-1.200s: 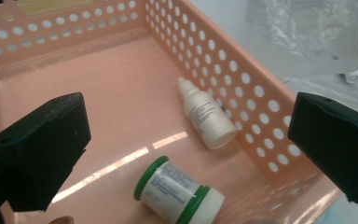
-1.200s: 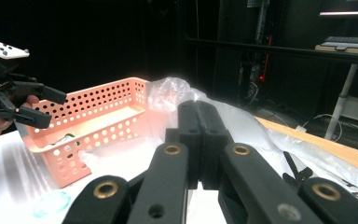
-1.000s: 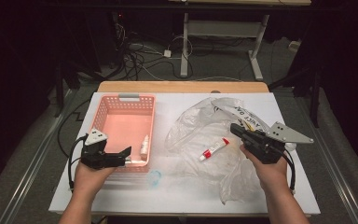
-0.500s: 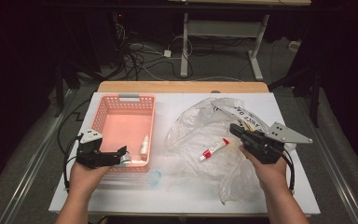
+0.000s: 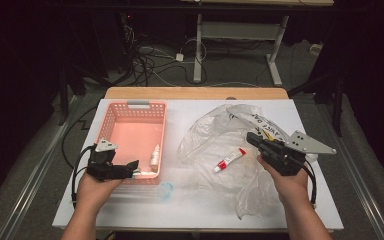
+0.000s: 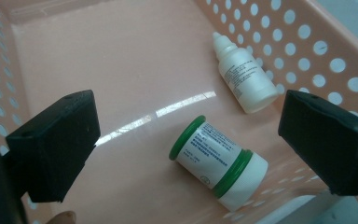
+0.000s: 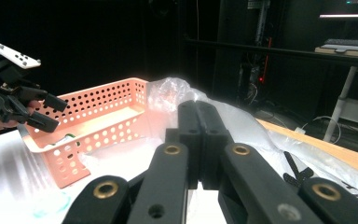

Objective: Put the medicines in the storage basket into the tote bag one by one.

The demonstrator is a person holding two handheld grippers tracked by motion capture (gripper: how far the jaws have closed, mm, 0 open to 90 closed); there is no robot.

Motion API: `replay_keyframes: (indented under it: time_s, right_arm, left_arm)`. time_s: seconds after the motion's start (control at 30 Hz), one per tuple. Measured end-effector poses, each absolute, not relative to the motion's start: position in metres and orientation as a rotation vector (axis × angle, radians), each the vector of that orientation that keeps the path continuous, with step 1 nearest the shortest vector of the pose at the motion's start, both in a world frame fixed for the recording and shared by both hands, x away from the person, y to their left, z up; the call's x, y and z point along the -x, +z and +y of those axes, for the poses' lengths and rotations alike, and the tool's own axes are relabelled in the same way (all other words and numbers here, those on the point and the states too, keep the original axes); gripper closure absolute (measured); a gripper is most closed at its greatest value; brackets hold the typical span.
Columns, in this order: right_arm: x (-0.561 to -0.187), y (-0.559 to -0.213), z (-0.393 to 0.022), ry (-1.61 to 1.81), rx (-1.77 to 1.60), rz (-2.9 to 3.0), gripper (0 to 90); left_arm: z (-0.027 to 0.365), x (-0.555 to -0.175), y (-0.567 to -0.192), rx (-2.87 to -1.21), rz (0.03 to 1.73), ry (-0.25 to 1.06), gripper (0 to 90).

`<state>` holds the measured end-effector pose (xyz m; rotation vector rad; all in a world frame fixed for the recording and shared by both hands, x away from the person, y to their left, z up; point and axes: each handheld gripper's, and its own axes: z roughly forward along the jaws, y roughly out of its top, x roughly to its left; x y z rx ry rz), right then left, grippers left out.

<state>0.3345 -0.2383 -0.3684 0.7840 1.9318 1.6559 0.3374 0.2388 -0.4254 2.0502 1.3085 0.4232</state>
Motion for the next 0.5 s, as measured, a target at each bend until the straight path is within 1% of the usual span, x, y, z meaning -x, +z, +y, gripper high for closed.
replay_keyframes:
  time_s: [0.2, 0.3, 0.37, 0.5]
  right_arm:
    - [-0.335, -0.369, -0.239, 1.659, -0.790, 1.927, 90.0]
    - [-0.334, -0.368, -0.239, 1.657, -0.783, 1.927, 90.0]
    - [-0.334, -0.367, -0.239, 1.662, -0.783, 1.924, 90.0]
    - [-0.333, -0.366, -0.240, 1.659, -0.775, 1.925, 90.0]
  left_arm:
    - [0.232, -0.344, -0.425, -2.113, 1.329, 0.380, 5.9]
    - [0.227, -0.349, -0.428, -2.178, 1.346, 0.355, 7.3]
    - [0.224, -0.352, -0.429, -2.227, 1.353, 0.323, 7.4]
    - [0.224, -0.357, -0.428, -2.257, 1.365, 0.244, 9.6]
